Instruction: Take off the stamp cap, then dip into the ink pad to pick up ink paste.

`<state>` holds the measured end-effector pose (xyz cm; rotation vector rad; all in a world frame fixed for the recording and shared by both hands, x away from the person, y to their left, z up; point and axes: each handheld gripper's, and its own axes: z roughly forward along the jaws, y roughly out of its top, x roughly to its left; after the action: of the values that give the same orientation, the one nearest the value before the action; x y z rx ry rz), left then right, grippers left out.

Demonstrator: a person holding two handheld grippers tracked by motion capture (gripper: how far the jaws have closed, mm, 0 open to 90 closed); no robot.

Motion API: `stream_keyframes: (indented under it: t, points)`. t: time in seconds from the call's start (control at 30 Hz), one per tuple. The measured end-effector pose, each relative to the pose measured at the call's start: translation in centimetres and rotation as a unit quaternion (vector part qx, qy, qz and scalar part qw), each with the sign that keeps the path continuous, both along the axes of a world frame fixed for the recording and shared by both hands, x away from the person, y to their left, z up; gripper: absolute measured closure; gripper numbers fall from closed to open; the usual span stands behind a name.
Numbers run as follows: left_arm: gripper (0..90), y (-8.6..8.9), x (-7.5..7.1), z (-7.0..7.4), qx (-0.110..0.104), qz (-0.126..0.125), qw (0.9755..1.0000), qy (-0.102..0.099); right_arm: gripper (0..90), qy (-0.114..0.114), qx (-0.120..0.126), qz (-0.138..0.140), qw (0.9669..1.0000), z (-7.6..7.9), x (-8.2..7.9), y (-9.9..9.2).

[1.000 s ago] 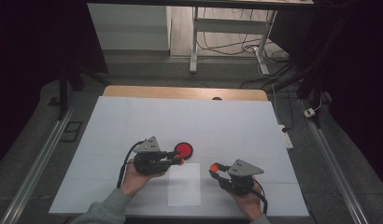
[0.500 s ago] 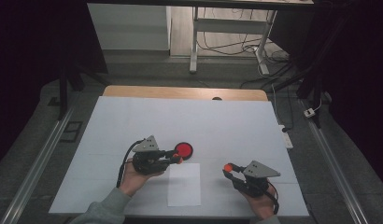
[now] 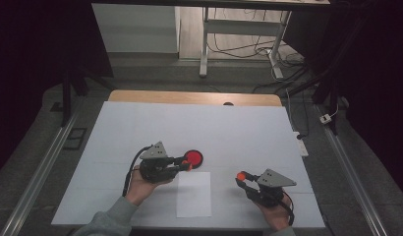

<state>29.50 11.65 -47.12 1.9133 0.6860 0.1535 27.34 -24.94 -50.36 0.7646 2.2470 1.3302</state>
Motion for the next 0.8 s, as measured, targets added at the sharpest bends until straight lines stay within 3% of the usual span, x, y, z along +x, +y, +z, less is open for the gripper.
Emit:
stream_keyframes:
  t: [0.23,0.8]
  points:
    - [72.7,0.0,0.4,0.0,-0.006,0.003,1.0000,0.003,64.4,0.000,-0.004,-0.002,1.0000,0.0,0.0,0.0]
    - [72.6,-0.4,2.3,-0.5,0.010,0.026,0.9996,0.002,64.4,0.000,-0.001,-0.003,1.0000,0.1,-0.1,0.0]
